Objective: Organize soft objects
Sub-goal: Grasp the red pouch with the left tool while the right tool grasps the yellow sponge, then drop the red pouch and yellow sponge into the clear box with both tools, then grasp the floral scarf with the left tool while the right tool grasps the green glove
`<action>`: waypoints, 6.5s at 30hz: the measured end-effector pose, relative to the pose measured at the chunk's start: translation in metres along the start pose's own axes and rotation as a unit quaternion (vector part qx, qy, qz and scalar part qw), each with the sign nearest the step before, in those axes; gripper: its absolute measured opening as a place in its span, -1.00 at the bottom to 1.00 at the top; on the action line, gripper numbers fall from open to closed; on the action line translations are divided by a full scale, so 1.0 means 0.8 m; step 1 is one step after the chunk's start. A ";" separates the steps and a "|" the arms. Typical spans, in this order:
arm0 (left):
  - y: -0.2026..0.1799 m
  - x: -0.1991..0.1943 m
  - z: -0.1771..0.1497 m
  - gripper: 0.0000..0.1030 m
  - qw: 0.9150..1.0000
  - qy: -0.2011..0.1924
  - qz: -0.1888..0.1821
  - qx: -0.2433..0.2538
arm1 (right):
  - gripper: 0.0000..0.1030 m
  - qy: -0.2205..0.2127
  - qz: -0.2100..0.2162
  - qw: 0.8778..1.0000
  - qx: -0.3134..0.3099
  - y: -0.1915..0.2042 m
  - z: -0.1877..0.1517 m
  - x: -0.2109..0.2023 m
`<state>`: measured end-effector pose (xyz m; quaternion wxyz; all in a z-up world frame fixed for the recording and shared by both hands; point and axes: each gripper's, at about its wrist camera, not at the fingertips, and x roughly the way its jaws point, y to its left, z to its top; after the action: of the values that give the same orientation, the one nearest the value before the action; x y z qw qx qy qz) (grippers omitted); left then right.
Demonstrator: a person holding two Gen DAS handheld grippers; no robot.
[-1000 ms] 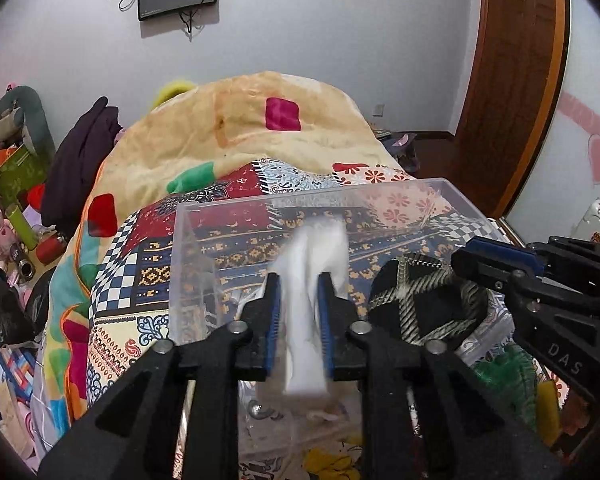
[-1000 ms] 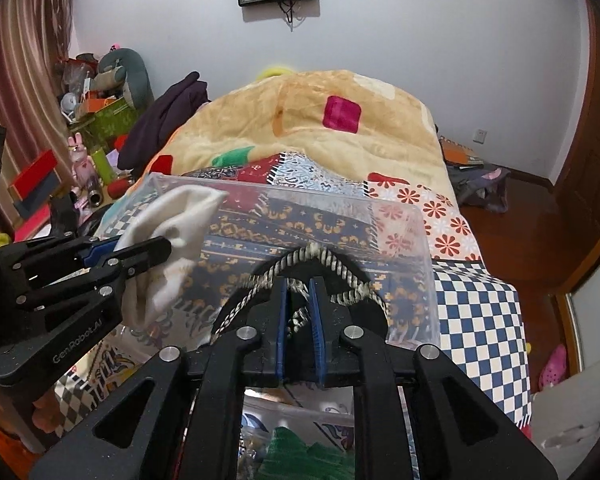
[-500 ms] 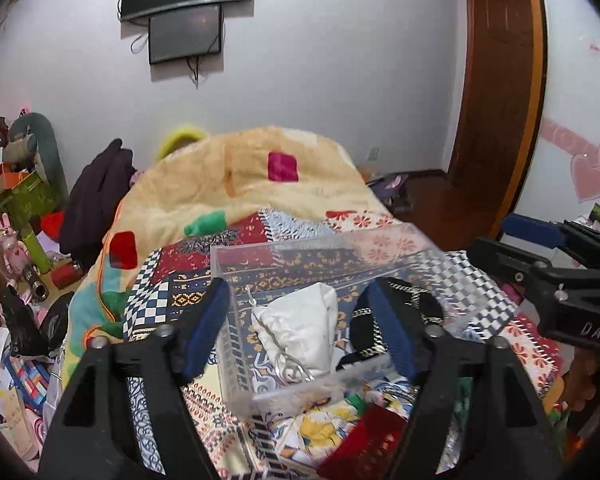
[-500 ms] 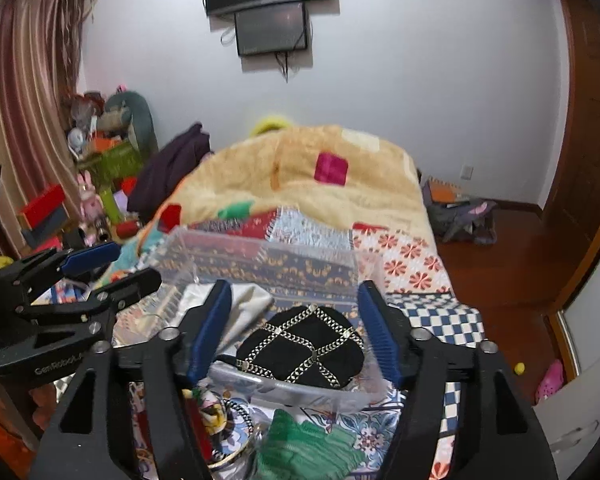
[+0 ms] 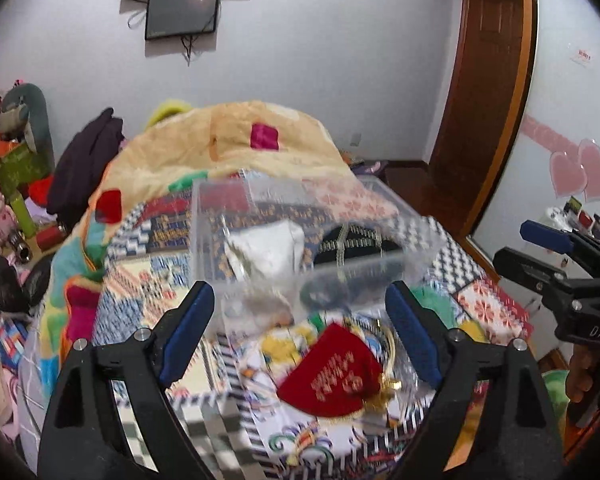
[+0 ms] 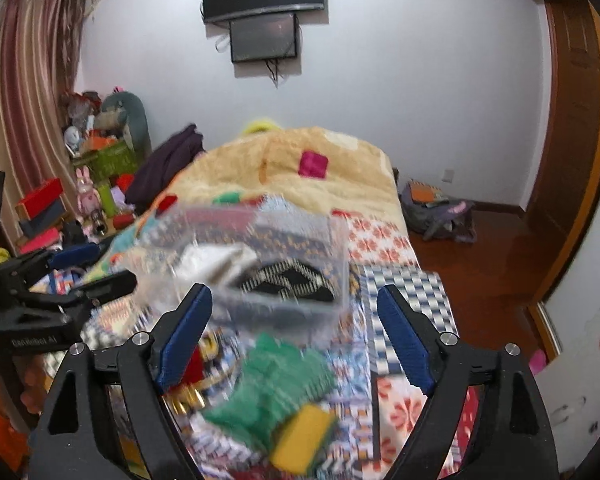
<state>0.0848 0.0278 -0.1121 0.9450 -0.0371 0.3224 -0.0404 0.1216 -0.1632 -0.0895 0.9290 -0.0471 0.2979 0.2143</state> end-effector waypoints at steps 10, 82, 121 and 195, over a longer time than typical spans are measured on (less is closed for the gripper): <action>-0.019 0.037 -0.047 0.66 0.998 0.053 -0.021 0.008 | 0.60 0.084 -0.015 0.995 0.051 -0.029 -0.076 0.029; 0.010 0.128 0.061 -0.92 0.998 0.050 -0.035 -0.026 | -0.44 0.082 0.029 0.996 0.019 0.012 0.030 0.132; -0.009 0.019 -0.032 0.45 0.999 0.033 -0.004 -0.002 | 0.60 0.043 0.019 0.998 0.046 -0.005 -0.034 0.033; 0.030 0.054 0.040 -0.77 0.999 -0.020 0.005 -0.040 | -0.81 0.023 0.056 0.997 0.037 0.025 0.046 0.107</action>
<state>0.1398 0.0486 -0.1154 0.9491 -0.0743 0.3052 -0.0217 0.1948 -0.1053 -0.1080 0.9096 -0.0009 0.3292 0.2534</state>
